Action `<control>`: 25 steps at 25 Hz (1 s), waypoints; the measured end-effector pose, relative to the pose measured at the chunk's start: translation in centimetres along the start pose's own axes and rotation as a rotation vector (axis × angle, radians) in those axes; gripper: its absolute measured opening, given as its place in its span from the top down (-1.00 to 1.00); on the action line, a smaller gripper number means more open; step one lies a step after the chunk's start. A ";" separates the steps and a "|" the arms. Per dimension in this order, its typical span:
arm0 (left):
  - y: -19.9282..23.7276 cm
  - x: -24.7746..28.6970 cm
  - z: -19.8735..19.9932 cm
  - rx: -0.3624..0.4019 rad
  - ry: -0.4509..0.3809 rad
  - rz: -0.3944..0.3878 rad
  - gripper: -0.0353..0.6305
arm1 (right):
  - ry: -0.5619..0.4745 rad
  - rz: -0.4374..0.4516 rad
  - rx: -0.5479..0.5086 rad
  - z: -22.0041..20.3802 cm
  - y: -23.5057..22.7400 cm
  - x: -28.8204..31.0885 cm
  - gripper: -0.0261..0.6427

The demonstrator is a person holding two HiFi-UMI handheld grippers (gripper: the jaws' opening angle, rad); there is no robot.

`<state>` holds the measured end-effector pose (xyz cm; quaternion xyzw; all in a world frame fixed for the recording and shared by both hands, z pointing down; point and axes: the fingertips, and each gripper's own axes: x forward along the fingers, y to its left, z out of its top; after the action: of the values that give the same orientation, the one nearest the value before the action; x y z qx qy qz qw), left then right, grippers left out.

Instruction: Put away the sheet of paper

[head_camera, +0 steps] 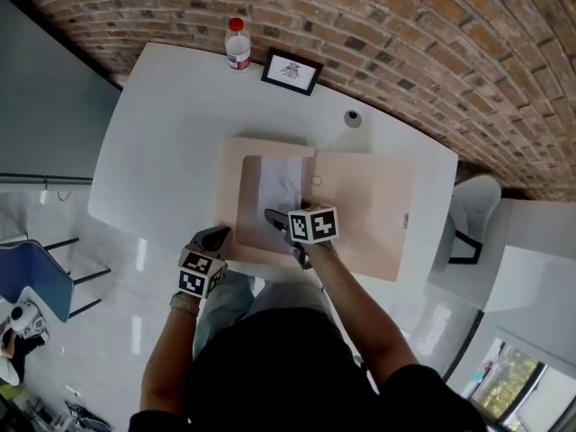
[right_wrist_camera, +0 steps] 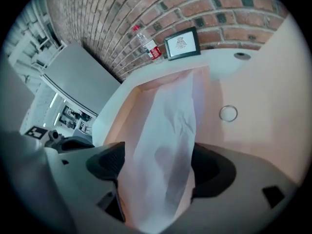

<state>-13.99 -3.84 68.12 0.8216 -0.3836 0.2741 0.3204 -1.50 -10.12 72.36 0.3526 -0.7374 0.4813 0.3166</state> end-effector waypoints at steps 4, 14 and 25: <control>0.1 -0.2 0.2 -0.007 -0.009 0.004 0.89 | -0.020 -0.057 -0.056 0.2 -0.5 -0.9 -0.33; -0.8 -2.2 5.7 0.004 -0.132 -0.019 0.89 | -0.163 -0.080 -0.039 3.0 -0.2 -7.3 -0.32; -5.4 -8.0 19.4 0.146 -0.396 -0.067 0.89 | -0.540 -0.169 -0.229 9.1 4.1 -22.1 0.87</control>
<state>-10.17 -11.80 48.34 0.8927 -0.3908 0.1238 0.1872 6.19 -12.65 49.47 0.4901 -0.8123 0.2559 0.1857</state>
